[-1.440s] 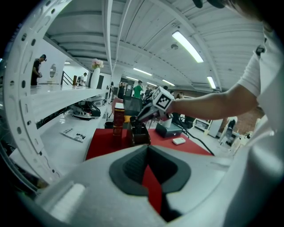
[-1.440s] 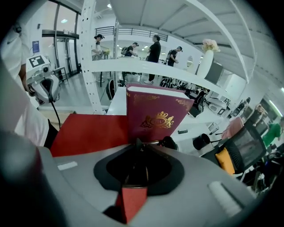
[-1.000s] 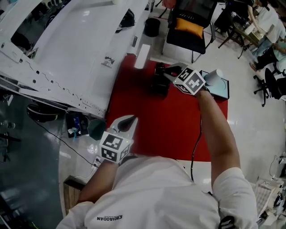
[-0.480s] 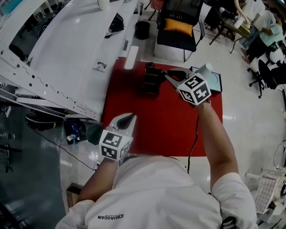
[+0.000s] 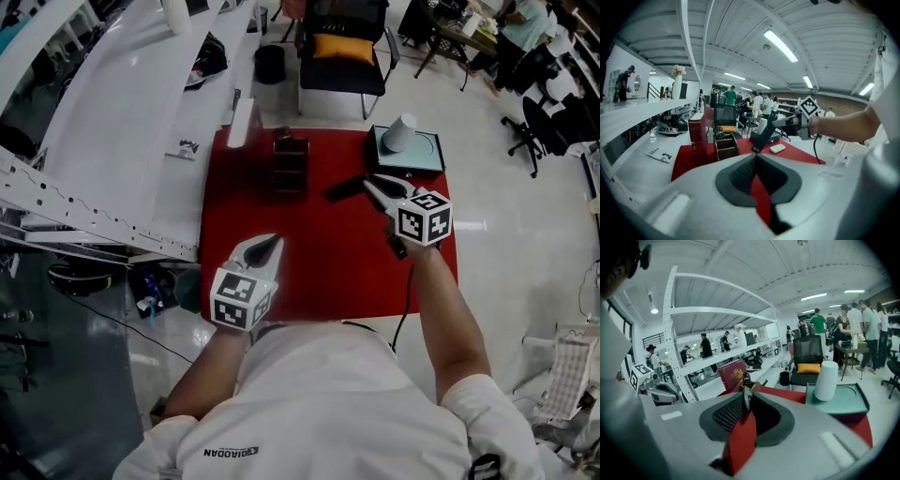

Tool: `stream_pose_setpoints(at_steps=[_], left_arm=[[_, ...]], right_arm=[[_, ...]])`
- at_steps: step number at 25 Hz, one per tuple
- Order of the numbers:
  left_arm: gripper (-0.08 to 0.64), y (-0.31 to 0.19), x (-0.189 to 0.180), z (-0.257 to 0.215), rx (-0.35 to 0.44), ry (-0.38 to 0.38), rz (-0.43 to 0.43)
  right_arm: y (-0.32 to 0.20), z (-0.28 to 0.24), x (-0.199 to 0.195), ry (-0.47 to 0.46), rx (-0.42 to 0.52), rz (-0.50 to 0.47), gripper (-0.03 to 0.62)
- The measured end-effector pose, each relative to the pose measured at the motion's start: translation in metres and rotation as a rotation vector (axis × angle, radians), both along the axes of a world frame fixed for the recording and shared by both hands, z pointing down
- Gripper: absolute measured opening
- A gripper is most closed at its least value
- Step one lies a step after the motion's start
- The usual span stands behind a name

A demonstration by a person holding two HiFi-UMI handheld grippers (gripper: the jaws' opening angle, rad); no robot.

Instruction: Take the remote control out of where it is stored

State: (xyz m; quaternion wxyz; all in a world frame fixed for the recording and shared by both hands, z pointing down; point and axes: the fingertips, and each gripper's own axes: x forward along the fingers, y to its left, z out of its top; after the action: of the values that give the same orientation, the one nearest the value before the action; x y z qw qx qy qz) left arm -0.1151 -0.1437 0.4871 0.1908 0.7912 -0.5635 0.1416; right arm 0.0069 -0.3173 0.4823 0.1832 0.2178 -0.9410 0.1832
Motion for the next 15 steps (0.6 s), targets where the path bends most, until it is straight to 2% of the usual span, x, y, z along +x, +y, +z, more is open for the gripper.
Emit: stream_pose_setpoints(at_steps=[8, 15], left_arm=[[0.002, -0.012, 0.030, -0.001, -0.008, -0.011, 0.054], [0.003, -0.018, 0.046, 0.003, -0.022, 0.011, 0.074]], right_arm=[[-0.007, 0.021, 0.080, -0.061, -0.109, 0.179, 0.067], [-0.013, 0.077, 0.172, -0.124, -0.318, 0.422, 0.067]])
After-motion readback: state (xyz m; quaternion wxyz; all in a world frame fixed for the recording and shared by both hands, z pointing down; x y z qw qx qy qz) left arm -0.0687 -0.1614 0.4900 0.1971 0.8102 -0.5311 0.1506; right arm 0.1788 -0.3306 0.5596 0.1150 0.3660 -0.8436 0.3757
